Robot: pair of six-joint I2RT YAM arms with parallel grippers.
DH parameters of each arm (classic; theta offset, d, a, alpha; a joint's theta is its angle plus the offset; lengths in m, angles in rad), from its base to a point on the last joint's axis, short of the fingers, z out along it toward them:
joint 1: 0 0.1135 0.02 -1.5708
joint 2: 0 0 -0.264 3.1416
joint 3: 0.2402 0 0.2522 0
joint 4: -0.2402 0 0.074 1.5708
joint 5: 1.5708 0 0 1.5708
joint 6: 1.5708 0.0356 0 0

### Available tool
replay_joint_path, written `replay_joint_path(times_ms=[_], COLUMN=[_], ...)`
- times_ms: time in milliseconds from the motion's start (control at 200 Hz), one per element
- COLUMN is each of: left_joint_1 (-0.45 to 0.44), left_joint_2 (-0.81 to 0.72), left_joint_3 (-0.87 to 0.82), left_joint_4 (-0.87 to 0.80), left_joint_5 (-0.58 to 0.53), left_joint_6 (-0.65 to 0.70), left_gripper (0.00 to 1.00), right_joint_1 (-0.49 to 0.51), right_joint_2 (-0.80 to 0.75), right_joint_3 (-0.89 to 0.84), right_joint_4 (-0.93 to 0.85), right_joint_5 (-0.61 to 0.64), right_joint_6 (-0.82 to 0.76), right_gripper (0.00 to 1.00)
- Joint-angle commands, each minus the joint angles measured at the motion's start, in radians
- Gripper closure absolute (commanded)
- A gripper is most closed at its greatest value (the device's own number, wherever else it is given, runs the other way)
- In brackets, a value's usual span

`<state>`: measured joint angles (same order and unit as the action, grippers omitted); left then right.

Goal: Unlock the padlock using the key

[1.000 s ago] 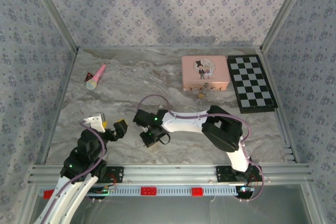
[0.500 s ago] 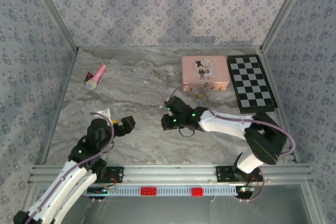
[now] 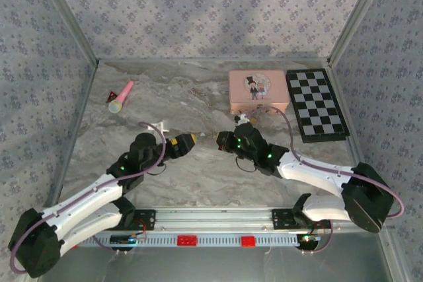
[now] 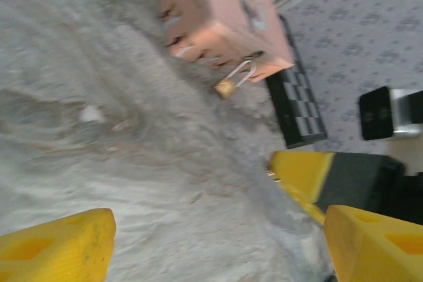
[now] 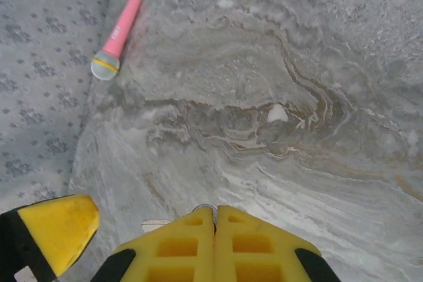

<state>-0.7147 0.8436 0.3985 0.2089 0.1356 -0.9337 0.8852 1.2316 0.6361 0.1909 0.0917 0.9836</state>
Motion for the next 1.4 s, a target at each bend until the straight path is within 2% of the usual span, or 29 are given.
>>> replay_joint_path(times_ms=[0, 160, 235, 360, 525, 725, 850, 1034, 1234, 1329, 1394], left_joint_1=[-0.04, -0.073, -0.079, -0.083, -0.092, -0.104, -0.104, -0.1, -0.026, -0.035, -0.05], left_joint_2=[0.057, 0.15, 0.158, 0.162, 0.189, 0.199, 0.198, 0.191, 0.192, 0.168, 0.129], left_joint_3=[0.063, 0.104, 0.099, 0.094, 0.112, 0.099, 0.062, 0.042, 0.004, 0.034, 0.053], left_joint_4=[0.126, 0.182, 0.194, 0.192, 0.189, 0.184, 0.261, 0.277, 0.37, 0.297, 0.196], left_joint_5=[0.011, 0.019, -0.024, -0.074, -0.071, -0.085, -0.073, -0.049, 0.059, 0.082, 0.053], left_joint_6=[-0.046, -0.075, -0.107, -0.161, -0.174, -0.198, -0.211, -0.097, -0.162, -0.098, -0.027], left_gripper=[0.2, 0.28, 0.3, 0.42, 0.46, 0.47, 0.47, 0.46, 0.47, 0.46, 0.44], right_joint_1=[0.031, 0.048, 0.054, 0.069, 0.077, 0.075, 0.069, 0.066, 0.07, 0.053, 0.04], right_joint_2=[-0.036, -0.04, -0.045, -0.053, -0.053, -0.059, -0.076, -0.092, -0.098, -0.099, -0.106], right_joint_3=[-0.031, -0.044, -0.048, -0.054, -0.056, -0.053, -0.055, -0.02, -0.003, 0.004, 0.009], right_joint_4=[0.101, 0.146, 0.164, 0.187, 0.196, 0.197, 0.205, 0.166, 0.177, 0.153, 0.137], right_joint_5=[0.083, 0.082, 0.078, 0.084, 0.092, 0.091, 0.078, 0.065, 0.045, 0.034, 0.024], right_joint_6=[0.04, 0.039, 0.033, 0.014, 0.012, 0.007, 0.01, -0.007, -0.043, -0.045, -0.046], right_gripper=[1.0, 1.0, 1.0, 1.0, 1.0, 1.0, 1.0, 1.0, 1.0, 1.0, 1.0])
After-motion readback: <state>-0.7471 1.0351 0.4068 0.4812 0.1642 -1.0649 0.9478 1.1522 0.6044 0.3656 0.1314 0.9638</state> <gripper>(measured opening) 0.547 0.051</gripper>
